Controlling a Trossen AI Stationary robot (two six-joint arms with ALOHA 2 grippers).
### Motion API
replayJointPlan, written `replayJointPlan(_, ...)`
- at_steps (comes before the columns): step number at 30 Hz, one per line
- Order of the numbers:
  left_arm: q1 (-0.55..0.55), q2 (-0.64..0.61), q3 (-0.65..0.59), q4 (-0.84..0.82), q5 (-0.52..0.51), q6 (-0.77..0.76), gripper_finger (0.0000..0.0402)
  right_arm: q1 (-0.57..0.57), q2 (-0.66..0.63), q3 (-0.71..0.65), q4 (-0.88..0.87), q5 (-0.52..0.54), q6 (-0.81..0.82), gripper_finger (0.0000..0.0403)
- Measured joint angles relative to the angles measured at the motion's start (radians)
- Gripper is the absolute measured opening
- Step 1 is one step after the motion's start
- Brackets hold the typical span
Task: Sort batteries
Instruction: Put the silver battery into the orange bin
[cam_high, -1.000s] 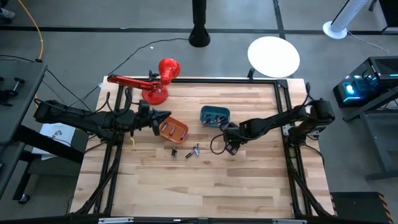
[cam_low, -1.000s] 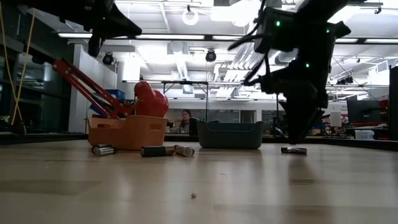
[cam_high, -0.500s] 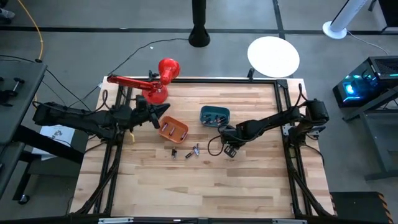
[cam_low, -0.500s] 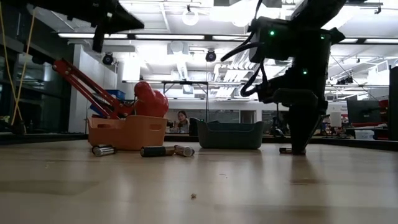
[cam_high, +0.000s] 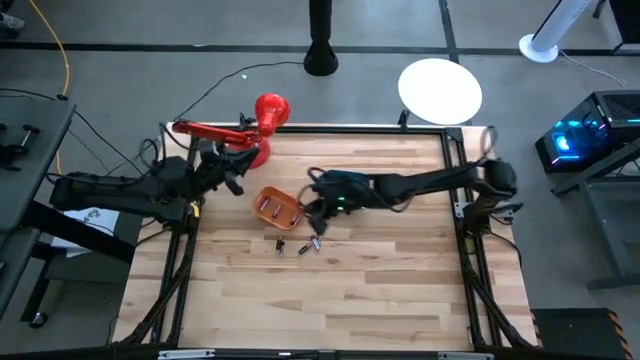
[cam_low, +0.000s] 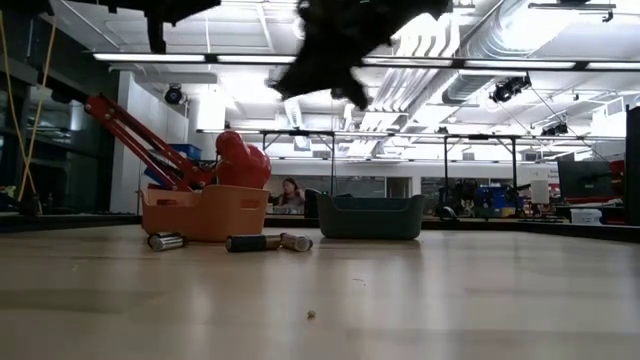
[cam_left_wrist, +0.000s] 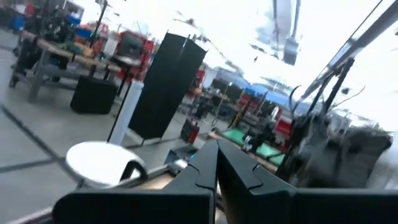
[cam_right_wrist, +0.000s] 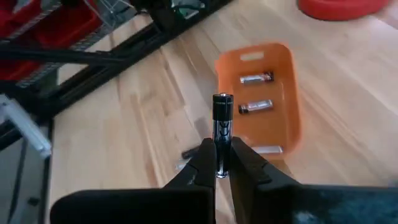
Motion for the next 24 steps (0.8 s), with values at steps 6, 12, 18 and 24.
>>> replayJointPlan(6,0.001,-0.035,0.000,0.004,0.054,0.000,0.0000,-0.024,0.203,0.220,-0.019,-0.003,-0.039,0.0020)
replayJointPlan(12,0.000,-0.040,0.000,0.001,0.124,-0.019,0.0000,-0.061,0.317,0.363,-0.100,-0.026,0.041,0.0091)
replayJointPlan(18,-0.003,-0.040,0.000,-0.012,0.147,-0.021,0.0000,-0.084,0.307,0.449,-0.280,-0.074,-0.064,0.0169)
replayJointPlan(24,-0.005,-0.033,0.000,-0.176,0.154,-0.036,0.0000,-0.052,0.276,0.462,-0.624,-0.114,-0.182,0.0179)
